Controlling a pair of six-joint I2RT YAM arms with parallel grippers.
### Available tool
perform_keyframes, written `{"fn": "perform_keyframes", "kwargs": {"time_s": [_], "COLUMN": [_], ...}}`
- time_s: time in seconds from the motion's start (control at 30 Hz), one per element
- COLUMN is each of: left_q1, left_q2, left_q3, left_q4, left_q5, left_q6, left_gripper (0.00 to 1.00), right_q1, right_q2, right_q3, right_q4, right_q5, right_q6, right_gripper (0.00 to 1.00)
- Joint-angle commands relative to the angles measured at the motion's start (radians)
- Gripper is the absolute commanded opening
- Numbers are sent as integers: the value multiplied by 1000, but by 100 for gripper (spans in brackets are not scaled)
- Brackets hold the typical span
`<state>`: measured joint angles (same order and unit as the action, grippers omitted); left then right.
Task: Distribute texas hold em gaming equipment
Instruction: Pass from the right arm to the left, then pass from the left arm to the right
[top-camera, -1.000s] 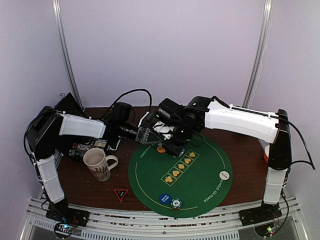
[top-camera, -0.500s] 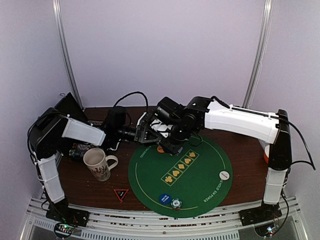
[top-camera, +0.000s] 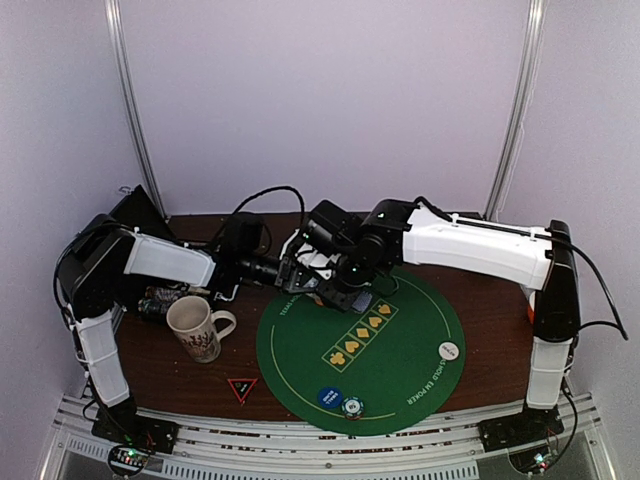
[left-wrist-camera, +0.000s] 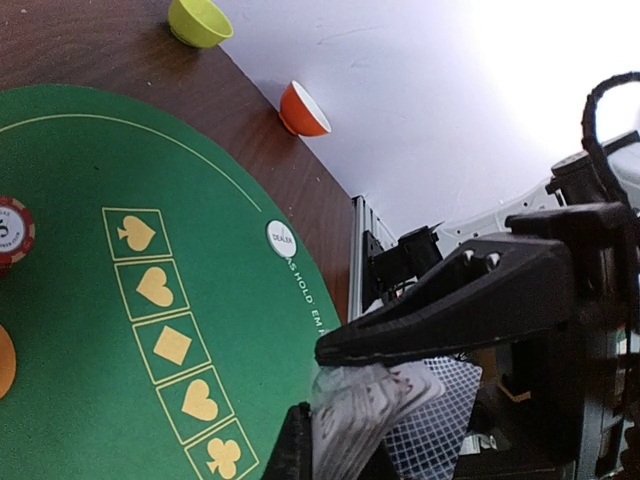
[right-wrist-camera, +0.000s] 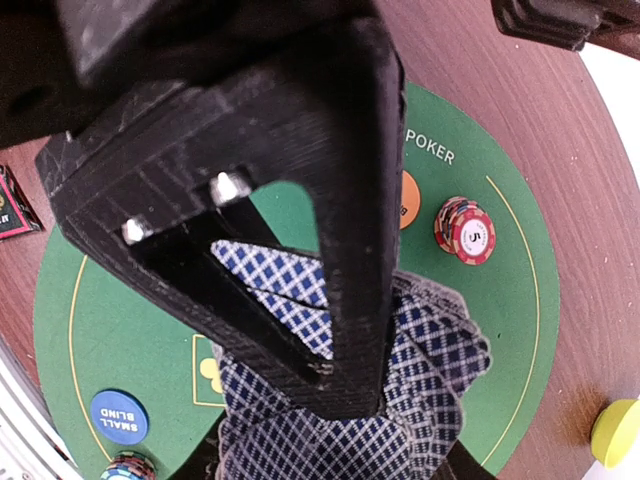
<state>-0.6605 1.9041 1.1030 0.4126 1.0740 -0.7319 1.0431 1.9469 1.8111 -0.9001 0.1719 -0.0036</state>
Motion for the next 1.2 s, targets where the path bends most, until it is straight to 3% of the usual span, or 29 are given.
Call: {"fn": "perform_keyframes", "kwargs": {"time_s": [0.0,0.17,0.27,0.37,0.4,0.7,0.8,0.93,1.17], "left_q1": [-64,-64,-64,-61,-57,-34,-25,-21,-13], "left_q2": [-29,-40,-43,-46,-48,-46,-49,-57,-72], "left_q3": [54,49,41,27,23,12,13,18,25], "left_q4": [106,107,110,136,146,154,156,152,140], "left_q5": [120,102,75,48,45,20,18,10,0], "left_q6": [51,53,44,20,12,1,-2,-2,0], "left_gripper": [0,0,0,0,0,0,0,0,0], "right_q1": [5,5,5,4,5,-1,-35,-120,-240], "right_q2": [33,29,27,15,7,-91,-174,-328,-603], "right_q3": [-11,-12,-10,-19,-28,-63,-112,-292,-678], "right_q4": [76,71,70,73,86,174,254,423,738], "right_q5": [-4,2,13,21,19,-38,-124,-275,-411], "right_q6": [-21,-26,-29,-16,-13,34,96,232,432], "right_gripper": [45,48,66,96,99,100,100,100,100]}}
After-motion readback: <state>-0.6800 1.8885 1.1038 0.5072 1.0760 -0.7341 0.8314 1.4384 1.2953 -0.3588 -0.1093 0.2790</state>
